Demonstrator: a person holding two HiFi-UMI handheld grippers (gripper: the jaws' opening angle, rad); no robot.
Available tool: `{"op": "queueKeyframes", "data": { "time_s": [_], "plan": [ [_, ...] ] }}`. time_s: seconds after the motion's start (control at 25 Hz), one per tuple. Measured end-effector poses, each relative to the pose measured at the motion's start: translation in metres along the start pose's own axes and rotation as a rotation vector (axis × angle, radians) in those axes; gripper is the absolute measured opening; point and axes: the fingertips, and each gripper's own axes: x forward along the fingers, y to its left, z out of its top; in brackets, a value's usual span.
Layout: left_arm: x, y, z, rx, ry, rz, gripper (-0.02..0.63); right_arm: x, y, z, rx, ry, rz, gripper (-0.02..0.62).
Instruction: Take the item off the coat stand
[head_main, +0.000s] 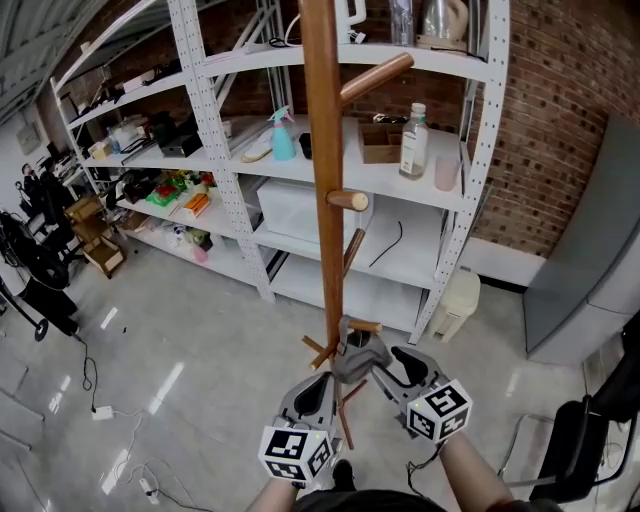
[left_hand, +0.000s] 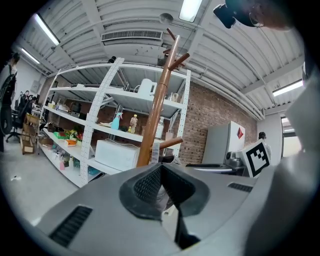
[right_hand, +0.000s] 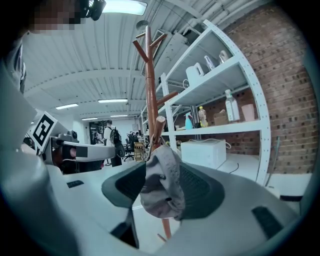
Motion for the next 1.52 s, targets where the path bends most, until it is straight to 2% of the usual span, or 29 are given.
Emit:
{"op": "queueKeyframes", "data": {
  "time_s": [0.2,0.48,0.68,0.72,0.8,0.92,1.52],
  "plan": [
    [0.006,0.007,0.001,-0.002,0.008,-0.005,0.006,0.018,0.0,0.001,-0.043,0.016,0.029,0.193],
    [0.015,0.014,-0.001,-0.006,0.009,-0.011,0.006,0.032,-0.012,0.0,-0.11,0.019,-0.02,0.193],
    [0.02,0.019,-0.002,-0.011,0.015,-0.014,0.006,0.038,-0.009,-0.004,-0.127,0.053,0.003,0.192],
    [0.021,0.019,-0.002,-0.011,0.017,-0.015,0.006,0.039,-0.009,-0.004,-0.127,0.058,0.003,0.187],
    [0.022,0.02,-0.003,-0.012,0.02,-0.016,0.006,0.039,-0.009,-0.006,-0.126,0.063,-0.001,0.112],
    [0.024,0.02,-0.004,-0.011,0.022,-0.018,0.006,0.039,-0.01,-0.006,-0.122,0.063,0.003,0.058],
    [0.029,0.017,0.004,-0.011,0.002,-0.012,0.006,0.014,-0.016,0.024,-0.13,-0.019,-0.008,0.043]
  ]
}}
